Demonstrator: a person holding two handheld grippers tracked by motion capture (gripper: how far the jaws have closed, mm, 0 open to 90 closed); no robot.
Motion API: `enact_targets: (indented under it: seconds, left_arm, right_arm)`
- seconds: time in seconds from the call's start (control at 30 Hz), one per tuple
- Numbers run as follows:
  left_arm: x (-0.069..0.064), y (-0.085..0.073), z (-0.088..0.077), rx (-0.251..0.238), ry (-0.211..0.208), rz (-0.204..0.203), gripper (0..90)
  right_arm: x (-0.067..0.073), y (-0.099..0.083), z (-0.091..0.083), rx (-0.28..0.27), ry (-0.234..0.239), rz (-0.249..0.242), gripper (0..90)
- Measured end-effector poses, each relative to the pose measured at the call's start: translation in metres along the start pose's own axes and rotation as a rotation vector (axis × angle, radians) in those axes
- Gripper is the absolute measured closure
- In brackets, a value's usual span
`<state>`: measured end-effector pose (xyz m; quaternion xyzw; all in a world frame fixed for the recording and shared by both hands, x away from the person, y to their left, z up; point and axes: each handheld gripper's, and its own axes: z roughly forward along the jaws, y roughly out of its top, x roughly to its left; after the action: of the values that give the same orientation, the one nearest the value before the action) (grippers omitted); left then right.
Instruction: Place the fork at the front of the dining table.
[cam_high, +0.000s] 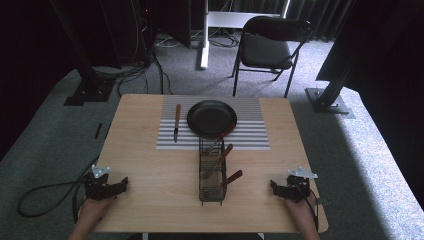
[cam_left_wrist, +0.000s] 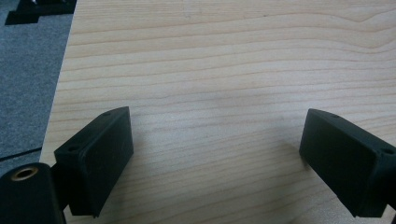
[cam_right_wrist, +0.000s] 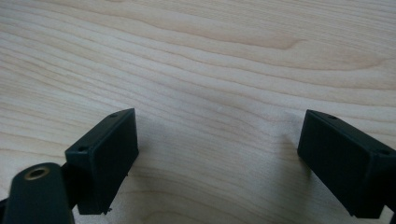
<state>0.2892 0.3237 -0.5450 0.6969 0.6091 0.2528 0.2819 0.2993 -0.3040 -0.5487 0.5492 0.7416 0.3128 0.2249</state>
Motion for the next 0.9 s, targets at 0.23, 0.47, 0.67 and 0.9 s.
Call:
enact_targets:
  seconds: [0.23, 0.47, 0.67, 0.9]
  left_arm:
    - [0.000, 0.000, 0.000, 0.001, 0.000, 0.001, 9.6]
    - [0.000, 0.000, 0.000, -0.001, 0.000, 0.000, 9.5]
    - [0.000, 0.000, 0.000, -0.001, 0.000, 0.001, 9.5]
    - [0.000, 0.000, 0.000, 0.000, 0.000, 0.002, 9.5]
  right_arm:
    - [0.001, 0.002, -0.001, 0.022, 0.005, -0.005, 12.1]
    - [0.004, 0.004, -0.004, 0.049, 0.002, 0.000, 14.1]
    - [0.010, 0.007, -0.005, 0.067, 0.048, -0.003, 14.9]
    - [0.018, 0.018, -0.010, 0.043, 0.084, -0.018, 17.3]
